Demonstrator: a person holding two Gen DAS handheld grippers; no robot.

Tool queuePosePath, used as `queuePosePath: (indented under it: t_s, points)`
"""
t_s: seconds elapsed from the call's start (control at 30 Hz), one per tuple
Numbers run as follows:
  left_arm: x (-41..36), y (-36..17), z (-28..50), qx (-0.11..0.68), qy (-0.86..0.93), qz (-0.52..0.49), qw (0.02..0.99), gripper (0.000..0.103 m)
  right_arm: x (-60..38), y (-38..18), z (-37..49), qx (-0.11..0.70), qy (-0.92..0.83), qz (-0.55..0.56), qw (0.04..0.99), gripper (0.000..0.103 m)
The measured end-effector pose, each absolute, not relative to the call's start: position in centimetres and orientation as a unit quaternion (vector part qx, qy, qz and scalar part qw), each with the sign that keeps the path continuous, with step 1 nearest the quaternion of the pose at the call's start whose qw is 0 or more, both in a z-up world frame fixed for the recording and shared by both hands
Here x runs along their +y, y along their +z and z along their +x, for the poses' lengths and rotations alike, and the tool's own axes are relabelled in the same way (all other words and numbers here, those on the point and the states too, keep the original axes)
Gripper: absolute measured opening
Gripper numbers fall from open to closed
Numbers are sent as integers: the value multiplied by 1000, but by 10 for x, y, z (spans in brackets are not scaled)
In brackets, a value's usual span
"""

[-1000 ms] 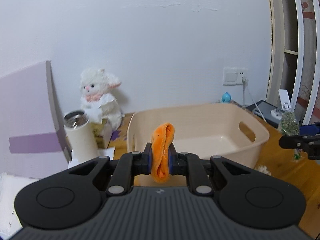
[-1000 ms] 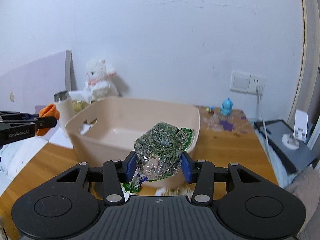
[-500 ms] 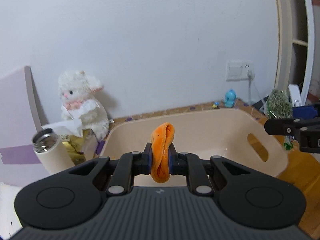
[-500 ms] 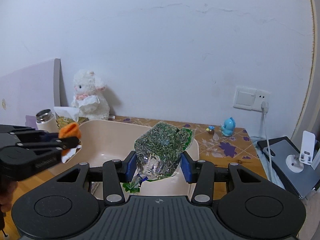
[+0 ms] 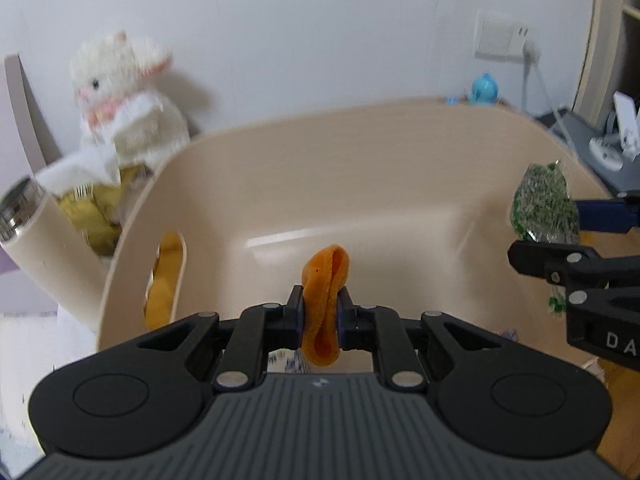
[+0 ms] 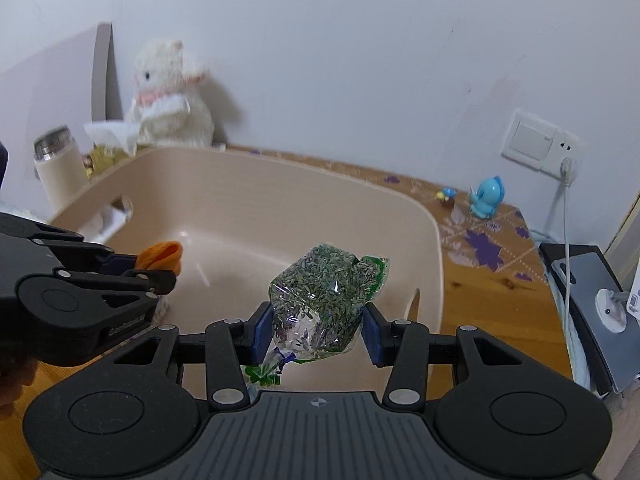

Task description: Organize objects

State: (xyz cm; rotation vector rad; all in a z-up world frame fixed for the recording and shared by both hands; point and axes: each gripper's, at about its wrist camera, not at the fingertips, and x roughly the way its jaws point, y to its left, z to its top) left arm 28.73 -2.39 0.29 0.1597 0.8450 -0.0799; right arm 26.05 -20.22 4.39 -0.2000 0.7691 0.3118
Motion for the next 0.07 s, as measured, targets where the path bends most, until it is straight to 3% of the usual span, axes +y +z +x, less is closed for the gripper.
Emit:
queuePosePath:
  t_s: [0.07]
  points:
    - [-22, -2, 289, 421, -35, 75, 903, 19, -201, 38, 264, 385, 152, -94, 906, 44]
